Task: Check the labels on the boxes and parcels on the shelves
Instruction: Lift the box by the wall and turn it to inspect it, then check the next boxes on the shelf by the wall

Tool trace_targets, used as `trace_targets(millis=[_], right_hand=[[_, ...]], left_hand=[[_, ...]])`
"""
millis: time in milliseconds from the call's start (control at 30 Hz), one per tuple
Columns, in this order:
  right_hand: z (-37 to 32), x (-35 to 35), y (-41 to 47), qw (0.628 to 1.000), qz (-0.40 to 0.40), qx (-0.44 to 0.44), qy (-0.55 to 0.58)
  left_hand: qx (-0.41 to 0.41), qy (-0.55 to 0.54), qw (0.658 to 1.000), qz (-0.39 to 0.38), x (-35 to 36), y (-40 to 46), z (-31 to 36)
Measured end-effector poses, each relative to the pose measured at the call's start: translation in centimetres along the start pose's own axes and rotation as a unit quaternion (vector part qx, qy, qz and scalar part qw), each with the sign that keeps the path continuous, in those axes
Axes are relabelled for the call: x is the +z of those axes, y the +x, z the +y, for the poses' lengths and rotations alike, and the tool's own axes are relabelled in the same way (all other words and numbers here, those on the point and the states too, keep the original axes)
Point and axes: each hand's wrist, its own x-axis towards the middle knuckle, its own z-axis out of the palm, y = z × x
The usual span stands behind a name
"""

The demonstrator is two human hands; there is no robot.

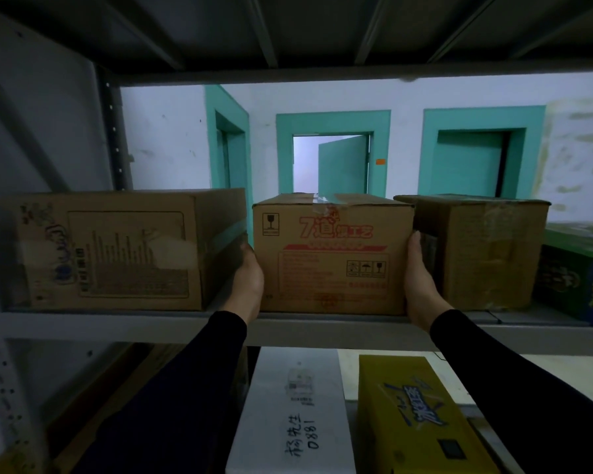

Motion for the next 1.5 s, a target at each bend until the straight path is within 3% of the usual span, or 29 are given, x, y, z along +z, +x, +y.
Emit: trace_targets(millis=[167,333,400,500,700,833,1167,1267,1400,1500], right_hand=[[-1.7,-0.5,-2.0,0.989,0.052,-0.117,-0.081],[-4.9,0.4,-3.9,0.924,0.135,-0.313,-0.171],[-5.8,2.0,-4.9,0.916,0.111,-0.342,-0.176],[-6.4,6.0,-7.3,0.914,0.008,-0.37,-0.165],[-4.2,16.1,-12.1,0.906,-0.219,-0.308,-0.193],[-1.8,22.8,-13.1,0.896,-0.263,-0.271,-0.232],[2.7,31.7,-8.8,0.964,-0.03,-0.149,-0.217],[3.6,32.2,-7.7,0.979,-0.008,-0.105,-0.176],[4.3,32.6,-7.1,0.999,0.004,-0.017,-0.033],[4.5,32.8,-6.9,1.0,0.001,-0.009,0.016]], left_hand=[[0.036,-0.01,0.999,-0.014,-1.4,-2.0,1.6],[0.095,0.044,0.995,0.006,-3.8,-5.2,5.0],[0.115,0.054,0.992,0.01,-5.1,-6.4,6.3],[0.136,0.065,0.988,0.037,-8.4,-7.8,7.8],[0.14,0.084,0.981,0.109,-18.5,-7.7,9.1],[0.142,0.08,0.979,0.12,-25.2,-6.2,8.9],[0.117,0.078,0.987,0.08,-36.7,3.0,9.3],[0.097,0.065,0.991,0.06,-37.5,5.4,8.7],[0.07,0.01,0.997,0.034,-37.2,7.6,8.2],[0.044,-0.023,0.998,0.026,-37.0,8.9,7.8]])
